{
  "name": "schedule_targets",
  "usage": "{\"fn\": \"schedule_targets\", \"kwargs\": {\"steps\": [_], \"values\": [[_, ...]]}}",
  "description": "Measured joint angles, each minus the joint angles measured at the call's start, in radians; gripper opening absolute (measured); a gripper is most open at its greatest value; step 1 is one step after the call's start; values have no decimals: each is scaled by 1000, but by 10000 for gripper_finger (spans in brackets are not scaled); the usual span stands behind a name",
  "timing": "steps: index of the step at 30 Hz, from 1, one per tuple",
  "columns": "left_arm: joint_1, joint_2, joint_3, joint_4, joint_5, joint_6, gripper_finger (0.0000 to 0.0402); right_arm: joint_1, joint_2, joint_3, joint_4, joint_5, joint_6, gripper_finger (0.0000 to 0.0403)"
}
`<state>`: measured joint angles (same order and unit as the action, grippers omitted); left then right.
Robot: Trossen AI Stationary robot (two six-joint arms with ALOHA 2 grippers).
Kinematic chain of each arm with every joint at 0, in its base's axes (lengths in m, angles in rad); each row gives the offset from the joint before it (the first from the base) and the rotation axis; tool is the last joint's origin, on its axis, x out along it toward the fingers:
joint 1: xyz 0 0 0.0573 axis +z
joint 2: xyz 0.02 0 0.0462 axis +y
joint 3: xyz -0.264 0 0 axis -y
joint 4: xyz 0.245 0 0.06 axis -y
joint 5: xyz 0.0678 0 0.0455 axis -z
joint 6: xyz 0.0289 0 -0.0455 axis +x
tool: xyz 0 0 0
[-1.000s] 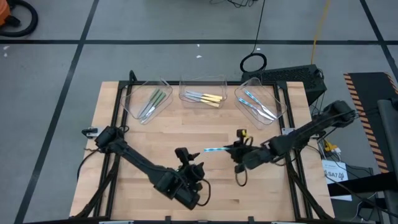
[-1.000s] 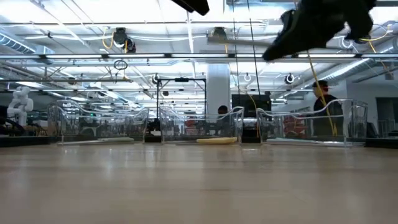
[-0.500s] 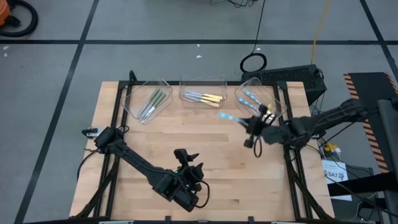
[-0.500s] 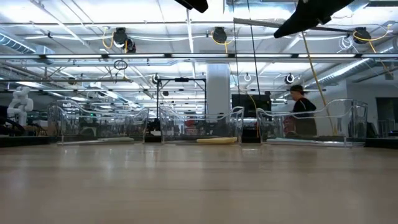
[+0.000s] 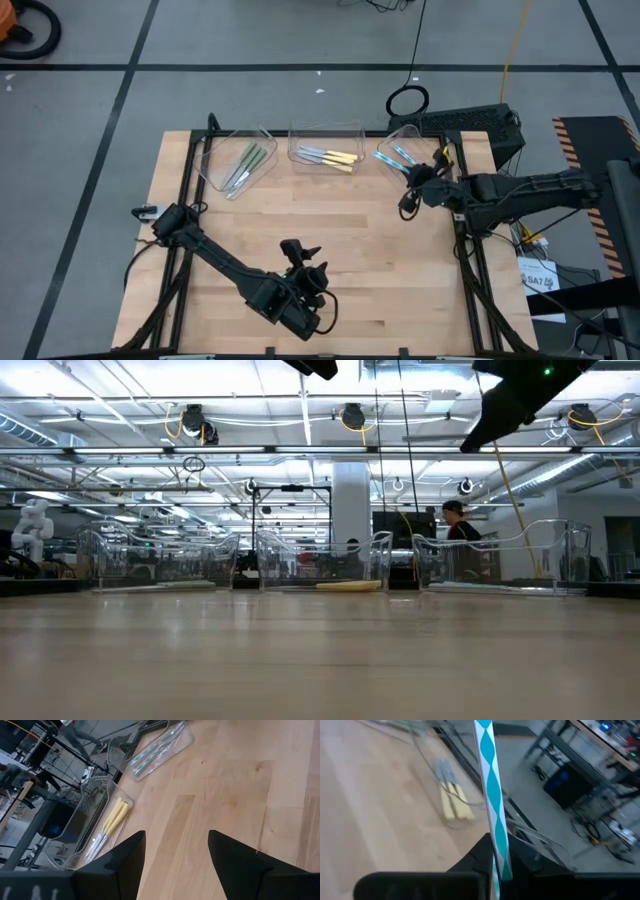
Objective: Sort silverware by color (type)
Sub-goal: Put the blue table knife into the right transparent bin
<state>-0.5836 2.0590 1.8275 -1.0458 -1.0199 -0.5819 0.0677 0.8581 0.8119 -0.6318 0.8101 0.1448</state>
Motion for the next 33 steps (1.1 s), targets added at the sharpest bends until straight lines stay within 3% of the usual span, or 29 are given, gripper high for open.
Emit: {"fn": "schedule_targets", "kwargs": {"steps": [9,14,26,33], "values": [[1,1,0,1,2,0,223,-112,0,0,-76,-4,25,28],[1,1,0,2,2,0,223,-181,0,-2,-106,-60,46,31],[2,1,0,3,26,-5,223,-311,0,-113,-105,-83,79,40],[17,1,0,3,27,-23,223,-351,1,-171,-61,-109,71,18]]}}
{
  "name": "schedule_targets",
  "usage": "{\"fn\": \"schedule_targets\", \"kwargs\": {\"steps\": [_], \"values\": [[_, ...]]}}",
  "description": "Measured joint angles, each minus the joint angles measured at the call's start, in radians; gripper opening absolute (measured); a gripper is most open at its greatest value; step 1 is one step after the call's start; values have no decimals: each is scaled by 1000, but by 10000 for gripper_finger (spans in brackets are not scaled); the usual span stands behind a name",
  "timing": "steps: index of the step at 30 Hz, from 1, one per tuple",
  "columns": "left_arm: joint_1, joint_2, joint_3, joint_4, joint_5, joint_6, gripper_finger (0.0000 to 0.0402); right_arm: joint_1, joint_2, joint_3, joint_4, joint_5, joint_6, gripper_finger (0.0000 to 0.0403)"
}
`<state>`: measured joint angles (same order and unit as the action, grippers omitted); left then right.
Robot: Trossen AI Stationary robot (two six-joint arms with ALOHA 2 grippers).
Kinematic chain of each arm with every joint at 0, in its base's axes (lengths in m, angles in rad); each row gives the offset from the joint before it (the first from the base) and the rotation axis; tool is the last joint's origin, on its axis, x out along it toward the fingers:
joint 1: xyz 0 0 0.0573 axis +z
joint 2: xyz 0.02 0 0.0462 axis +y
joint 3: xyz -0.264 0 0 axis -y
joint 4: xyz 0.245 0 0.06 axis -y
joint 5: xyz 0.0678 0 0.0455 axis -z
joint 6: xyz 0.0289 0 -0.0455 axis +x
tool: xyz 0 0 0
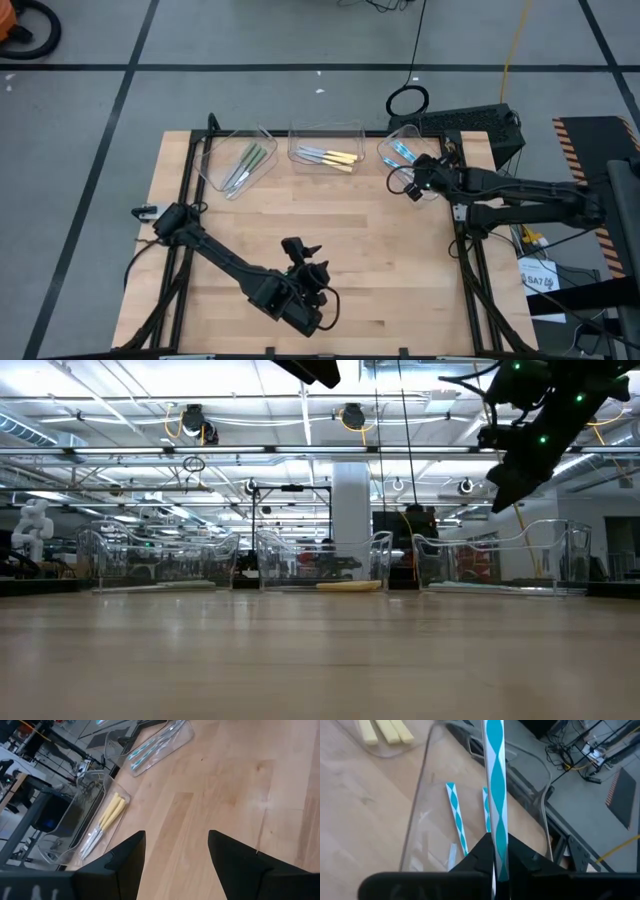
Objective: Sort silverware by color (type)
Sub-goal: Put the blue table knife into the right transparent bin
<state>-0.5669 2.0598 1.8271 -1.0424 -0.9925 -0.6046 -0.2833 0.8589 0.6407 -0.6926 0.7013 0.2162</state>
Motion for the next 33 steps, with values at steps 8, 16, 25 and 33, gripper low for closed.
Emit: {"fn": "schedule_targets", "kwargs": {"steps": [8,16,25,33], "values": [[13,0,0,0,30,-8,223,-36,0,-66,54,0,8,35],[13,0,0,0,30,-15,223,-63,0,-111,117,-52,0,24],[14,0,0,0,30,-25,223,-85,8,-142,160,-52,0,41],[14,0,0,0,30,-27,223,-87,55,-142,188,-52,-3,42]]}}
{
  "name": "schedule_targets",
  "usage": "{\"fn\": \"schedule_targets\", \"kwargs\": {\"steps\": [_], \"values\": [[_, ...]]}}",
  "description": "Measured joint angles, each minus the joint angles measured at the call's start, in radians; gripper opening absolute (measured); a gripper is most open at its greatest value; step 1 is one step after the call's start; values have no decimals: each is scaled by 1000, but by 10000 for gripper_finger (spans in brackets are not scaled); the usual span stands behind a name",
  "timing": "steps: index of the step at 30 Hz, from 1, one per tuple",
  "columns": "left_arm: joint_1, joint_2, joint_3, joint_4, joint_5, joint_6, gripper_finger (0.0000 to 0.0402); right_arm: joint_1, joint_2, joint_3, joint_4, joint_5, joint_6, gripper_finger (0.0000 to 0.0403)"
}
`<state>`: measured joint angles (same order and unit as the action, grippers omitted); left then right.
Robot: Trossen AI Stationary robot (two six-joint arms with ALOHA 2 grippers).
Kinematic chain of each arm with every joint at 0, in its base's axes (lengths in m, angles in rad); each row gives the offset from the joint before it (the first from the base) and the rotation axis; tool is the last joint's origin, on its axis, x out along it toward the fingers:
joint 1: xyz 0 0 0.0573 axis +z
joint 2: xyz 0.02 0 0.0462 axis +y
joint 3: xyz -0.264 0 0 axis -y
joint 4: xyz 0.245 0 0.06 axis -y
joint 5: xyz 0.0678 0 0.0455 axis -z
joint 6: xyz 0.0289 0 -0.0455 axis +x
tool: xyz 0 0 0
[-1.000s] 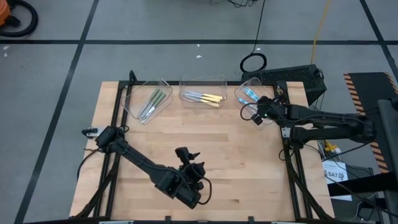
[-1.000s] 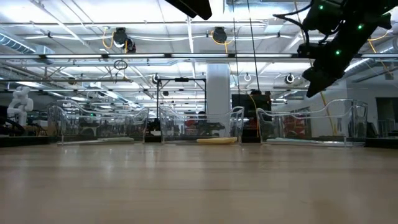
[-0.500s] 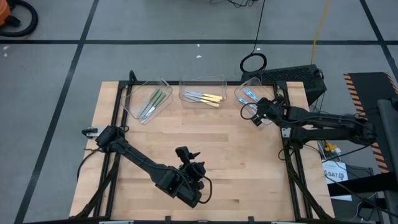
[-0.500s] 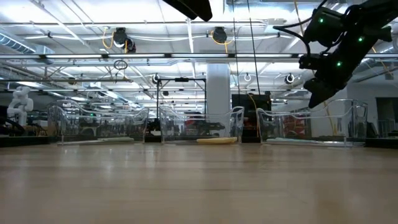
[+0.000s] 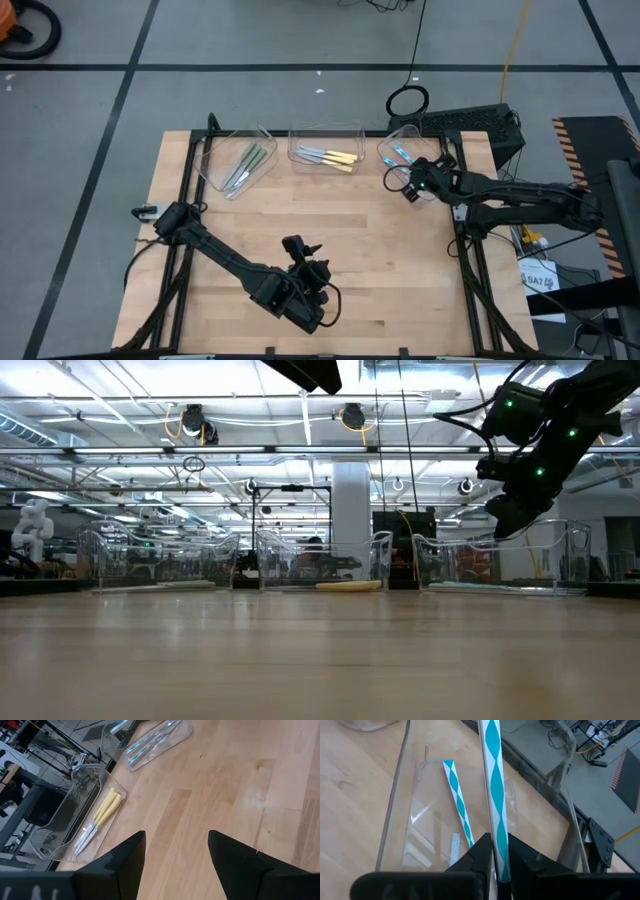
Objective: Sort silverware by color (type)
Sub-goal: Put the blue table knife into the right transparent bin
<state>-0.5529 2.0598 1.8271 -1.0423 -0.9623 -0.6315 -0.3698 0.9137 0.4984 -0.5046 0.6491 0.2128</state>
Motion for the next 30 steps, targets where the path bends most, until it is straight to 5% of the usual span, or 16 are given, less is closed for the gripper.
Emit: {"fn": "schedule_targets", "kwargs": {"steps": [19,30], "values": [[2,0,0,0,3,-2,223,-128,135,0,211,-2,-180,43],[8,0,0,0,16,-2,223,-198,217,2,291,-131,-221,43]]}}
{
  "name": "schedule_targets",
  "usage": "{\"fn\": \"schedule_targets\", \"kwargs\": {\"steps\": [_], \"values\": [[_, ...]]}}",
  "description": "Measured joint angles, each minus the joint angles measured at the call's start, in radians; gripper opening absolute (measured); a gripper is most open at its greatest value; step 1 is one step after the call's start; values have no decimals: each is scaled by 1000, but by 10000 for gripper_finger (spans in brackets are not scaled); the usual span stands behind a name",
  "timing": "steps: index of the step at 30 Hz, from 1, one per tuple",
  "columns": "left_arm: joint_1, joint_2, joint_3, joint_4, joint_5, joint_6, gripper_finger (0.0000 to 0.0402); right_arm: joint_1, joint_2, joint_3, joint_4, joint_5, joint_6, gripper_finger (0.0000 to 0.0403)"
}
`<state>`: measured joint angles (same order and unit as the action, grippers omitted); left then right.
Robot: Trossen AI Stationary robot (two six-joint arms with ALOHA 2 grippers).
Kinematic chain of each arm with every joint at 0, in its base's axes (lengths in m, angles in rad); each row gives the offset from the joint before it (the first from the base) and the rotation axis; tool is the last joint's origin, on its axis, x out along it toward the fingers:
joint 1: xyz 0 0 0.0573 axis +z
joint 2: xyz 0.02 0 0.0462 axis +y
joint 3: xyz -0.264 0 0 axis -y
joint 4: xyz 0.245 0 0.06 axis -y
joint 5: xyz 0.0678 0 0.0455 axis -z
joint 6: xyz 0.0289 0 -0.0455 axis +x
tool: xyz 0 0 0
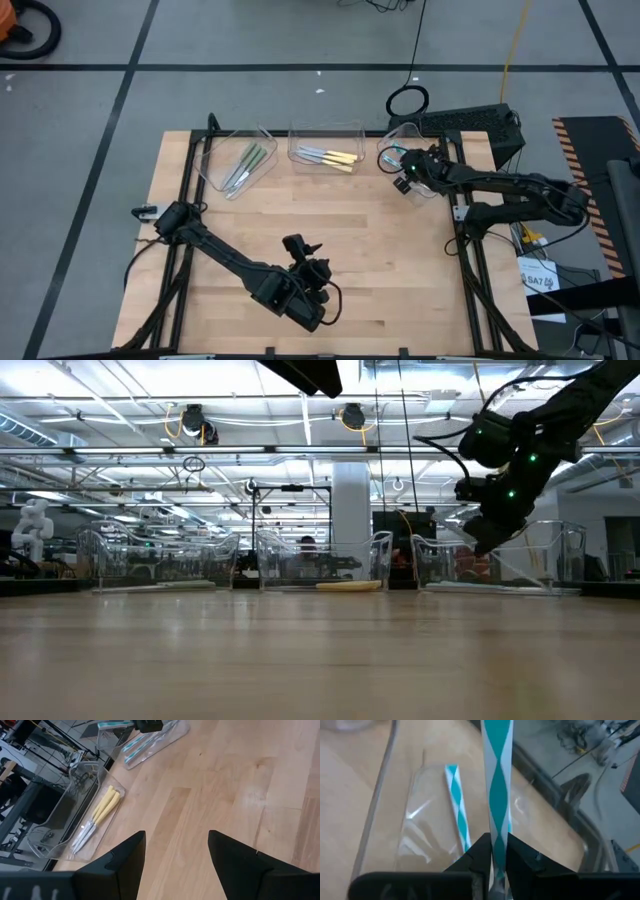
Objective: Sort silverware by color (type)
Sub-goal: Put the blue table knife into the right transparent bin, then return to Home Position
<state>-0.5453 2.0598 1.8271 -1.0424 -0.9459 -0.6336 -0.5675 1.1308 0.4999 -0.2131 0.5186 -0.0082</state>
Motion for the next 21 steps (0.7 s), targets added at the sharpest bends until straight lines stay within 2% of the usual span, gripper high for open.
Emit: {"fn": "schedule_targets", "kwargs": {"steps": [12,17,21], "values": [[0,0,0,0,0,-5,223,-3,46,-1,5,7,15,51],[0,0,0,0,0,-12,223,-3,46,-1,2,17,15,85],[0,0,0,0,-1,-14,223,6,10,-1,-3,80,20,122]]}}
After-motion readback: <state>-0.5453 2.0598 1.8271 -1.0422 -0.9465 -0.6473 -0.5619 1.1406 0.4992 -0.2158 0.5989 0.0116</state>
